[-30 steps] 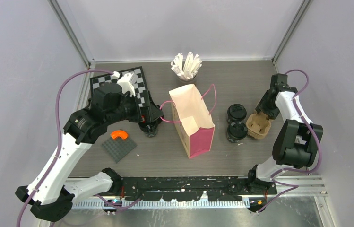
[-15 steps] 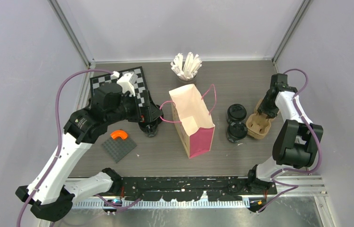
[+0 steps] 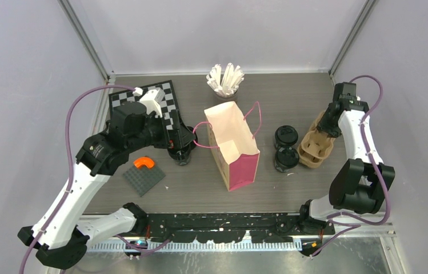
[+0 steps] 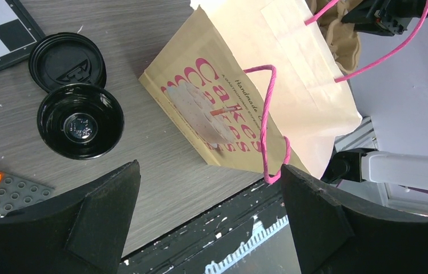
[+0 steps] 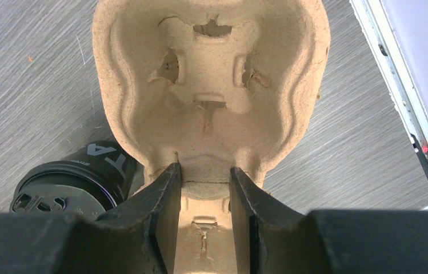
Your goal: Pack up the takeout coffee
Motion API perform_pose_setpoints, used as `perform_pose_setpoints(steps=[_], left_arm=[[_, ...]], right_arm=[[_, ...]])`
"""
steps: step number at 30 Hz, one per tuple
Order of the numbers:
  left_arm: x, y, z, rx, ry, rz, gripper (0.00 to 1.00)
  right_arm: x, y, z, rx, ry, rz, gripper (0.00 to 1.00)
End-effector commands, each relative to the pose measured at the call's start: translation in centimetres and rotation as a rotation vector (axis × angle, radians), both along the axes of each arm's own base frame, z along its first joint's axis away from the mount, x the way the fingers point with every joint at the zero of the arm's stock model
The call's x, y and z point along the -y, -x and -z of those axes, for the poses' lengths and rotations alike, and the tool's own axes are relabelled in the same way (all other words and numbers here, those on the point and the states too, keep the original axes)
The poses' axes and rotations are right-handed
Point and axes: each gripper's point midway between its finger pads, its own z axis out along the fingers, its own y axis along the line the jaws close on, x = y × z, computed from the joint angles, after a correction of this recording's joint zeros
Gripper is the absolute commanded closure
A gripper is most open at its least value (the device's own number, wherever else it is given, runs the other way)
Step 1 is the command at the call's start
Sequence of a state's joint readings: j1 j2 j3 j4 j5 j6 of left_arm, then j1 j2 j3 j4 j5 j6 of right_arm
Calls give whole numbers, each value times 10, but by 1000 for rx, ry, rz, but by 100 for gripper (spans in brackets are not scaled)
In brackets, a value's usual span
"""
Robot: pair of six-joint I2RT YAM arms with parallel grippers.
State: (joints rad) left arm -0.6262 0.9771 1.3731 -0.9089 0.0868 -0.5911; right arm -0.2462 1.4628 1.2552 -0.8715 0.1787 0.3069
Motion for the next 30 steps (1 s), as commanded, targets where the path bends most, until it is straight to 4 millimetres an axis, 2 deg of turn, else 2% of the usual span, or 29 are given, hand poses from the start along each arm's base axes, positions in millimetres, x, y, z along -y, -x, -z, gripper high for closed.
perform_pose_setpoints(steps=[1,4,9,14,16,19,22,25,30], left_arm=[[0,-7,-10,51,15,-20,6],[-5,-9,-10,35,-15,-42,6],[-8,-10,-9,4,-71,-44,7],[-5,-12,-3,-17,-54,-51,8],[-4,-12,1,-28,-61,-50,8],[-5,-13,3,-31,-64,-55,8],[-2,-15,4,-35,-60,-56,8],[2,-15,5,-49,-49,-47,8],[1,-16,6,-81,-31,-88,8]], right_arm=[[5,1,-32,51,23,34,63],[8,-1,-60,112,45,50,63],[6,-17,-126,285,56,62,62],[-16,-37,-201,462,62,2,62],[-34,-44,-226,520,73,-39,62],[-76,-56,-260,603,72,-126,62],[-127,-65,-294,704,-18,-216,62],[-160,-66,-331,811,-103,-263,62],[-205,-68,-364,932,-287,-326,62]])
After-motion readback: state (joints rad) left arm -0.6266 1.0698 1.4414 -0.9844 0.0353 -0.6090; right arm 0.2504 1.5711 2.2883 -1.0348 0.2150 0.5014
